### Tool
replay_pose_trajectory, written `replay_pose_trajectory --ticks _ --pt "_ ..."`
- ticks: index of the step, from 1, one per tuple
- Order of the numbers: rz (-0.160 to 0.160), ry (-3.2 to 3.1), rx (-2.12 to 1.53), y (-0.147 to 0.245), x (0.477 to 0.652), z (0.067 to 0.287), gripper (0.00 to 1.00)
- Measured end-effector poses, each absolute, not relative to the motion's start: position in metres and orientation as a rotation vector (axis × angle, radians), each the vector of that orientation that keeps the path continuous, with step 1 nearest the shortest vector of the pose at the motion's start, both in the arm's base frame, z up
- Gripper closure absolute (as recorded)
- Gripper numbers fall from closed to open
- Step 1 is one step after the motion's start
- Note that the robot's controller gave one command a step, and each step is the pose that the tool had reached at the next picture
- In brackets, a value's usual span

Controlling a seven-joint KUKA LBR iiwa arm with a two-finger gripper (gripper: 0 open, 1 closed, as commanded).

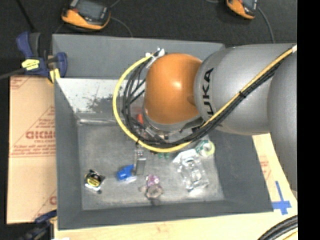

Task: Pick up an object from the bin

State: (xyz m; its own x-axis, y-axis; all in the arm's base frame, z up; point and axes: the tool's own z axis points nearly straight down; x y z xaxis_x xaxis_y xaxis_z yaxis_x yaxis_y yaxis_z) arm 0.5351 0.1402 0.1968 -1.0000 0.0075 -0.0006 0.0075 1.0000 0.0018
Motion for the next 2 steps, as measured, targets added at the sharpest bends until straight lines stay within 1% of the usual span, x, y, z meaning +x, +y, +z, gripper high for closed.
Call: replay_pose_trajectory --ticks 1,2 --pt "-0.002 3.056 -0.733 0.1207 0.5374 0.069 0.0" --pt "0.003 3.055 -0.726 0.1221 0.5381 0.0705 1.0"
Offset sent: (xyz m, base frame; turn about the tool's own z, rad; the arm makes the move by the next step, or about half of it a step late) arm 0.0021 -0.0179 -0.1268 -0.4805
